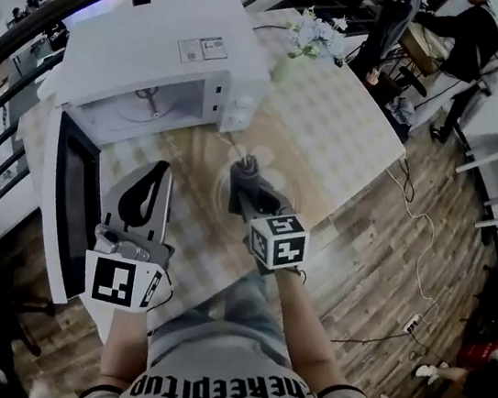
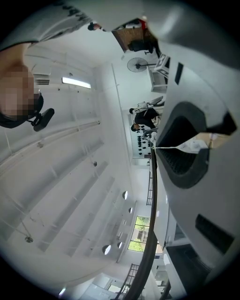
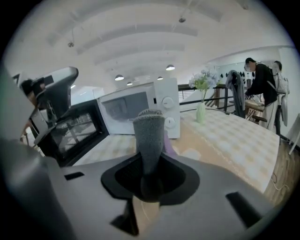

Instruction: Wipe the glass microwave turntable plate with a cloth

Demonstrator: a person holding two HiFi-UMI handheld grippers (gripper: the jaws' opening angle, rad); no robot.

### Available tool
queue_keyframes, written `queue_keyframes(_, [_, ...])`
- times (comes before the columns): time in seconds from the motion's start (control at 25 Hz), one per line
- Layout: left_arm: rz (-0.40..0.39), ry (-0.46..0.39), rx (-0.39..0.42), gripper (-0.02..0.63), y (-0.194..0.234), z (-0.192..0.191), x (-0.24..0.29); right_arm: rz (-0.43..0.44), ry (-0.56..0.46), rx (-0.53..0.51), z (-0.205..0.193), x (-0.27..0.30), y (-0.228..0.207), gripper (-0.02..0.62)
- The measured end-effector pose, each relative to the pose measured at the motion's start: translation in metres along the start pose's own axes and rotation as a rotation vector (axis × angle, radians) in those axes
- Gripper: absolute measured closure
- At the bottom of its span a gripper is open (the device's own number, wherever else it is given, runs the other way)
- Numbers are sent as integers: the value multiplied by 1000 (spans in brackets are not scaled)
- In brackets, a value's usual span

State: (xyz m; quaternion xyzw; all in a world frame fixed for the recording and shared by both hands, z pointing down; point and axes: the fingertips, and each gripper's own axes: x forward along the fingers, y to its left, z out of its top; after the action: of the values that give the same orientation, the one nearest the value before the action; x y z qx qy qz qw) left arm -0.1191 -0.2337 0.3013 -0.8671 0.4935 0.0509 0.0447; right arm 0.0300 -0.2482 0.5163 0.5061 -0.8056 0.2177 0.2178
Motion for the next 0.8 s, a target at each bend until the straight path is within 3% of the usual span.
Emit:
queue_keyframes(0.52, [115,56,27,595,18,-22,18,55,369,20,-42,101,-1,503])
queue_keyframes(0.8, [145,82,30,595,24,-31,29,91,426,-37,-48,121,4,505])
